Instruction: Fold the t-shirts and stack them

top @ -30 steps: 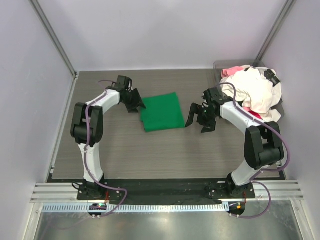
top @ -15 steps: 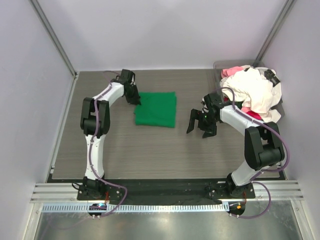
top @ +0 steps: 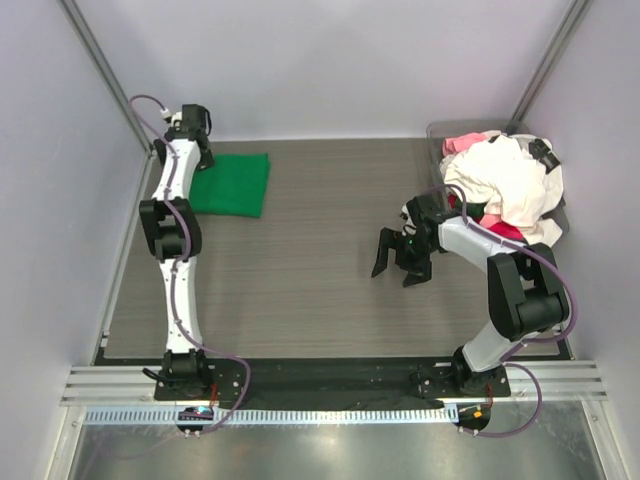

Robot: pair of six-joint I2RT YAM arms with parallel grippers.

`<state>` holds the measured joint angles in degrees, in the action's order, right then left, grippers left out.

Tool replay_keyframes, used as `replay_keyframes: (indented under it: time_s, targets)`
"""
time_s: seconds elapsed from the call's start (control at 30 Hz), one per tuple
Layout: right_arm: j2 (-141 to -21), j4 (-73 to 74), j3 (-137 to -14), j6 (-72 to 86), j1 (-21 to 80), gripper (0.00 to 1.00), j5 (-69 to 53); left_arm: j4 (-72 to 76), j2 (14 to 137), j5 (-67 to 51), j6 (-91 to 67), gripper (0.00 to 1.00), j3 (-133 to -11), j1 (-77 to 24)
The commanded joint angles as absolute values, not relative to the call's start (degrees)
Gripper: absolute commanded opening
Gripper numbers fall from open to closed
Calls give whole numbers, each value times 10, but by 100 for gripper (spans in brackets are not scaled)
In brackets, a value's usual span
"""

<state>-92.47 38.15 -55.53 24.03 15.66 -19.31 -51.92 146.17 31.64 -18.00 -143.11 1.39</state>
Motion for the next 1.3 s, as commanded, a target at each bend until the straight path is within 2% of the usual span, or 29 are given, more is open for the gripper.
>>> replay_keyframes:
  time_s: [0.0, 0.13, 0.2, 0.3, 0.6, 0.73, 0.97, 1.27]
  targets:
    - [-909, 368, -548, 235, 162, 100, -207, -497, 1341, 360, -197, 100, -1363, -4]
    - [-904, 364, -544, 239, 163, 100, -206, -470, 1310, 192, -213, 97, -1313, -4]
    - [-898, 364, -542, 242, 163, 100, -203, -461, 1317, 60, -217, 93, -1304, -4]
    - [-890, 364, -539, 246, 164, 100, -202, -463, 1346, -36, -235, 88, -1303, -5]
    - [-868, 366, -520, 250, 165, 100, -194, -440, 1416, -71, -258, 85, -1281, -4]
    - [-875, 363, -519, 248, 165, 100, -191, -451, 1446, -34, -247, 84, -1295, -3]
    - [-896, 359, -519, 241, 165, 100, -199, -505, 1526, 38, -228, 82, -1402, 39]
    - [-948, 340, -522, 241, 165, 100, -210, -440, 1574, 49, -225, 87, -1458, 94]
